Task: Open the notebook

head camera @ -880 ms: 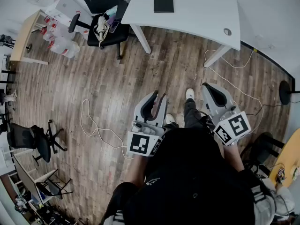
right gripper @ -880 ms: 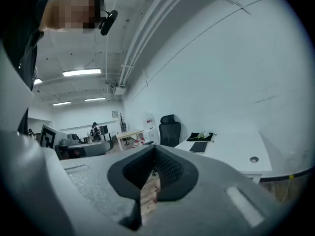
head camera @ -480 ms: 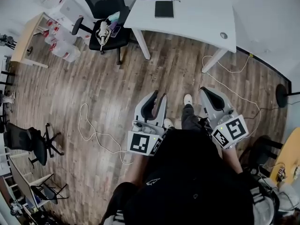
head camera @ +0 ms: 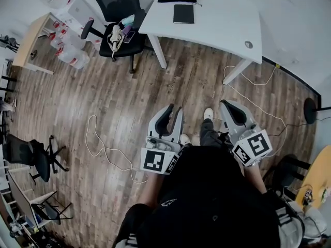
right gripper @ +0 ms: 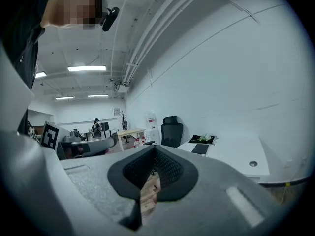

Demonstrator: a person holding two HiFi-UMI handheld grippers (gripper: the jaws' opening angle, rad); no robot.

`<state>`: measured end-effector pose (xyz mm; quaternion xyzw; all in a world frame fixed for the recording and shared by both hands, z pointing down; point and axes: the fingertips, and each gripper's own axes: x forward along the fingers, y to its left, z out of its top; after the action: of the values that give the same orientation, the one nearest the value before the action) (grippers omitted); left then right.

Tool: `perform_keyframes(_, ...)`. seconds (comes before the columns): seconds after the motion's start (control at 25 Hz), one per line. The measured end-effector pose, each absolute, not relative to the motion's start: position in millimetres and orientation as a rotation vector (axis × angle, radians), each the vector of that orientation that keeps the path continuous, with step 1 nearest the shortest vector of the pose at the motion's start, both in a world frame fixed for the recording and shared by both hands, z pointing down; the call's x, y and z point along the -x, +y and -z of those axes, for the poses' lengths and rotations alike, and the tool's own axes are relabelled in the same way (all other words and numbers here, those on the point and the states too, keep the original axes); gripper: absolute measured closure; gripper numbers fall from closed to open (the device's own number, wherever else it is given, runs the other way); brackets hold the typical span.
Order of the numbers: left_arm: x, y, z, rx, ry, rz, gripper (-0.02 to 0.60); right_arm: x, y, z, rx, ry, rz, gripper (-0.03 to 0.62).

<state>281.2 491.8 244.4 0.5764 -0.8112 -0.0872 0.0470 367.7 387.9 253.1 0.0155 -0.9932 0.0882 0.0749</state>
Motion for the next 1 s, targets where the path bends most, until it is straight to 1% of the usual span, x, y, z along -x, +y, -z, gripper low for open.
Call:
perform_keyframes(0.32, -255, 455, -245, -1.725, -2.486, 0.251, 0.488, -336, 349, -251, -0.018, -2.981, -0.246, 0.589)
perform_keyframes(0.72, -223, 382, -238, -1.689, -2.516, 0.250, 0.488, -298, 275, -247, 0.050, -2.987, -0.245, 0.589)
perform_keyframes(1.0, -214, 326, -237, -1.651, -2.537, 0.231, 0.488, -287, 217, -248, 0.101, -2.992, -0.260, 0.589)
